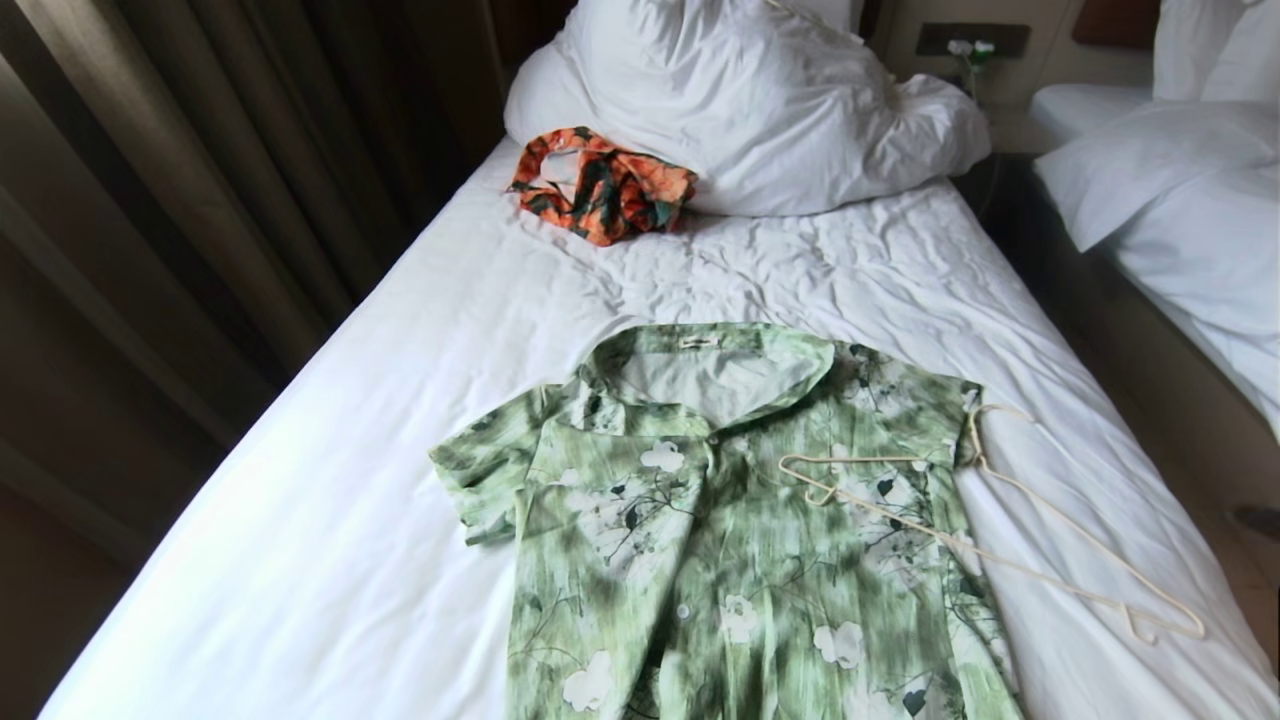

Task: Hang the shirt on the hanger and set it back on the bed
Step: Lift the shirt and hanger

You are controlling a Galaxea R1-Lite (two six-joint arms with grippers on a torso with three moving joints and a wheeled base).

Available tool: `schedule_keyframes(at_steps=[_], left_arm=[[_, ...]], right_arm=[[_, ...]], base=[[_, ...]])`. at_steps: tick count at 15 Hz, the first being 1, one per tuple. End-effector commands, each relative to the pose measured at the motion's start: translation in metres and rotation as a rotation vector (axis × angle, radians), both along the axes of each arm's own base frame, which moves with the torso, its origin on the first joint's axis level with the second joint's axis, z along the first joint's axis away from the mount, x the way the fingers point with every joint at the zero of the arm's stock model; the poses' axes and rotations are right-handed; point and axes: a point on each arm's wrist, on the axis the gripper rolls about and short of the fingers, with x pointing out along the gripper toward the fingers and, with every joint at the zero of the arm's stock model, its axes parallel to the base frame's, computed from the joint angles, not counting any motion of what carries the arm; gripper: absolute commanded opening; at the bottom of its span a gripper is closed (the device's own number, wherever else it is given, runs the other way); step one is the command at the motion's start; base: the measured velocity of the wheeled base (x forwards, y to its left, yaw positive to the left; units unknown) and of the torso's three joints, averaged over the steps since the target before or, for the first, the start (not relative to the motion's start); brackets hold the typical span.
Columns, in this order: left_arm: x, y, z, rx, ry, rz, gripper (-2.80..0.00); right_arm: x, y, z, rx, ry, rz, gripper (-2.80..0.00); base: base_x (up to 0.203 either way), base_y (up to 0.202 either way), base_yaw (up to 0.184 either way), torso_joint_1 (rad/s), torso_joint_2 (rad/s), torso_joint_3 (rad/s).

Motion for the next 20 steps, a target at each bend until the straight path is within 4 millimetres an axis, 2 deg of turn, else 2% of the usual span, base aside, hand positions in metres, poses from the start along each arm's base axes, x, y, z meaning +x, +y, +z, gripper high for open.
schedule_keyframes(at_steps=[1, 4, 6, 8, 10, 12, 13, 14, 15, 17, 20], left_arm=[[0.0, 0.0, 0.0, 0.0, -0.002, 0.0, -2.8], [0.0, 0.0, 0.0, 0.0, -0.002, 0.0, -2.8], [0.0, 0.0, 0.0, 0.0, -0.002, 0.0, -2.8], [0.0, 0.0, 0.0, 0.0, -0.002, 0.0, -2.8], [0.0, 0.0, 0.0, 0.0, -0.002, 0.0, -2.8], [0.0, 0.0, 0.0, 0.0, -0.002, 0.0, -2.8], [0.0, 0.0, 0.0, 0.0, -0.002, 0.0, -2.8], [0.0, 0.0, 0.0, 0.0, -0.002, 0.0, -2.8], [0.0, 0.0, 0.0, 0.0, -0.002, 0.0, -2.8], [0.0, 0.0, 0.0, 0.0, -0.002, 0.0, -2.8], [0.0, 0.0, 0.0, 0.0, -0.002, 0.0, -2.8]], right_arm=[[0.073, 0.0, -0.024, 0.032, 0.241, 0.0, -2.8], [0.125, -0.008, -0.029, 0.113, 0.397, 0.035, -2.8], [0.152, -0.025, -0.033, 0.201, 0.487, 0.052, -2.8], [0.175, -0.048, -0.047, 0.274, 0.588, 0.063, -2.8], [0.188, -0.084, -0.063, 0.311, 0.653, 0.075, -2.8], [0.184, -0.109, -0.073, 0.331, 0.665, 0.166, -2.8], [0.179, -0.116, -0.075, 0.332, 0.66, 0.224, -2.8], [0.174, -0.123, -0.076, 0.316, 0.639, 0.28, -0.97], [0.17, -0.131, -0.074, 0.32, 0.604, 0.339, 0.0], [0.179, -0.14, -0.074, 0.371, 0.588, 0.379, 0.0], [0.197, -0.15, -0.096, 0.433, 0.537, 0.484, 0.0]], base=[[0.0, 0.0, 0.0, 0.0, 0.0, 0.0], [0.0, 0.0, 0.0, 0.0, 0.0, 0.0], [0.0, 0.0, 0.0, 0.0, 0.0, 0.0], [0.0, 0.0, 0.0, 0.0, 0.0, 0.0], [0.0, 0.0, 0.0, 0.0, 0.0, 0.0], [0.0, 0.0, 0.0, 0.0, 0.0, 0.0], [0.0, 0.0, 0.0, 0.0, 0.0, 0.0], [0.0, 0.0, 0.0, 0.0, 0.0, 0.0], [0.0, 0.0, 0.0, 0.0, 0.0, 0.0], [0.0, 0.0, 0.0, 0.0, 0.0, 0.0], [0.0, 0.0, 0.0, 0.0, 0.0, 0.0]])
